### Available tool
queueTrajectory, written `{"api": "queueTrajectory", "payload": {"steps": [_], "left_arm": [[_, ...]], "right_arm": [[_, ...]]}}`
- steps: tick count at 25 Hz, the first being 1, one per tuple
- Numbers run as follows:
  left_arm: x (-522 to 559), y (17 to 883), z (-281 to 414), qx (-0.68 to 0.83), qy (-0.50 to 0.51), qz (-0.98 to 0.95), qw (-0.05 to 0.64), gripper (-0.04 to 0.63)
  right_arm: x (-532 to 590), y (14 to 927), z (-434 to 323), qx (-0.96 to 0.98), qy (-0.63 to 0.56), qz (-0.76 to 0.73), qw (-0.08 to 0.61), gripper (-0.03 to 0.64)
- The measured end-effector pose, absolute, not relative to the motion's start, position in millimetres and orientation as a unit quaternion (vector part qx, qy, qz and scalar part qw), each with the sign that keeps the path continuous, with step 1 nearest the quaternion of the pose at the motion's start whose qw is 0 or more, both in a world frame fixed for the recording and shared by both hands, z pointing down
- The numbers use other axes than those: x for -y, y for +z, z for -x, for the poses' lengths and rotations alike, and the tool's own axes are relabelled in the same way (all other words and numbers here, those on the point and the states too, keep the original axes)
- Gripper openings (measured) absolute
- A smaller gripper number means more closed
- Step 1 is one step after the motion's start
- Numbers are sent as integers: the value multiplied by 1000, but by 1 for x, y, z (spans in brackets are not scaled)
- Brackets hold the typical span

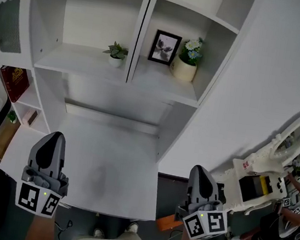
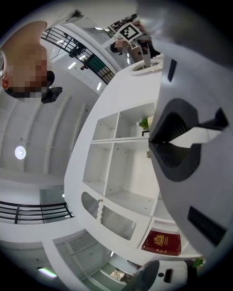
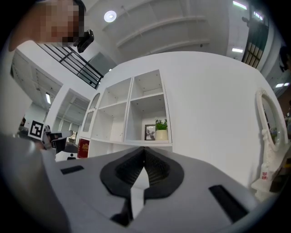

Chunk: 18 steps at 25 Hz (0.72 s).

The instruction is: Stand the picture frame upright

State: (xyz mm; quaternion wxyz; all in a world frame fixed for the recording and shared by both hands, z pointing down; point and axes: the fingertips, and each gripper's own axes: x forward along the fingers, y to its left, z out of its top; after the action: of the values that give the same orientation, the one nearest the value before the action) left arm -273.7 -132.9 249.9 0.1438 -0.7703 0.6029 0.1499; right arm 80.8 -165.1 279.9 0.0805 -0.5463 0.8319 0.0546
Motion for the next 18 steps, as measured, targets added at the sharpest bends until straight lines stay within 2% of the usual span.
{"api": "queueTrajectory", "payload": {"steps": [9, 18], "left_arm": [[99, 308, 289, -623, 110, 770, 87, 17], [85, 321, 279, -617, 118, 773, 85, 17]], "right_arm": [[129, 332, -104, -817, 29, 575, 35, 9], [108, 339, -108, -812, 28, 582, 27, 9]]}}
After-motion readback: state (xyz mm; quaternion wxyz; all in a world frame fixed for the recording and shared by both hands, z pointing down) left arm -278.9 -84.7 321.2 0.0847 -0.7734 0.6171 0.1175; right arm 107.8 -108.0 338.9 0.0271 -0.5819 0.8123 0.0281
